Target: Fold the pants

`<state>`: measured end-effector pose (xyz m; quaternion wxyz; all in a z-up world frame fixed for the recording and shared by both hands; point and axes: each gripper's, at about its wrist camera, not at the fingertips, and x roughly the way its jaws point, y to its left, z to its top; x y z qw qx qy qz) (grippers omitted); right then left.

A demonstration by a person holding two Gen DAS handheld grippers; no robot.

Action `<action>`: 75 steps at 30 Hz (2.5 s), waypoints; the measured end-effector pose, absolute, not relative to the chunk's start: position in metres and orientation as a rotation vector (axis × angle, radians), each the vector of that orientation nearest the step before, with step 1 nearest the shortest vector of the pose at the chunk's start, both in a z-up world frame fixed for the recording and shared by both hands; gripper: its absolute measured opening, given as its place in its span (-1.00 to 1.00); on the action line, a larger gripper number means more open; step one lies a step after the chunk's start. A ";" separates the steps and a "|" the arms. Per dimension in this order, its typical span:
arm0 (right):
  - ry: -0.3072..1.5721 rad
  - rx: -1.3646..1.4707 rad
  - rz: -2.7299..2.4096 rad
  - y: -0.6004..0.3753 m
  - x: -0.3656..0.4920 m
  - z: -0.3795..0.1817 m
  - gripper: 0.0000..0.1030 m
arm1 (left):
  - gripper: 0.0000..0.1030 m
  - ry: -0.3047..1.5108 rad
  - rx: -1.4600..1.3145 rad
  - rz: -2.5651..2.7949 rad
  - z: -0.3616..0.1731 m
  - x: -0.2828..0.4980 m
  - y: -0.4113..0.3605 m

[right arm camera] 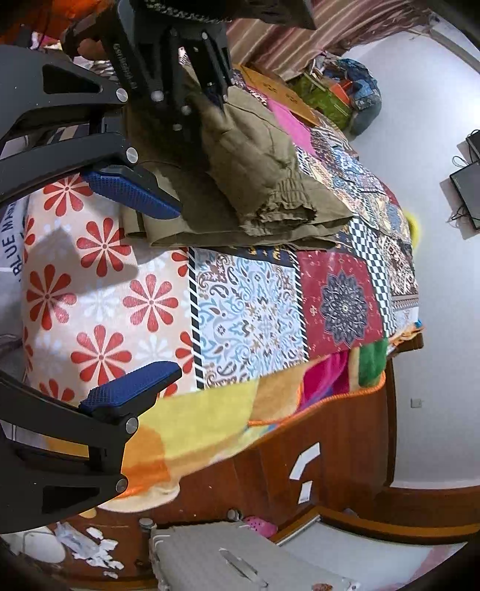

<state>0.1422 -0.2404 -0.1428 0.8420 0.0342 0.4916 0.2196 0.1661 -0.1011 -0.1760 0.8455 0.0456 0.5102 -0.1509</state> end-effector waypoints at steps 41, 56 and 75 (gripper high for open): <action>1.114 -0.195 0.496 -0.172 0.161 -0.182 0.61 | 0.64 1.093 -0.188 -0.038 -0.230 0.212 0.074; 1.092 -0.274 0.420 -0.153 0.262 -0.196 0.61 | 0.42 1.093 -0.256 -0.073 -0.213 0.160 0.065; 0.936 -0.096 0.484 -0.171 0.193 -0.112 0.64 | 0.41 1.081 -0.294 0.129 -0.220 0.193 0.142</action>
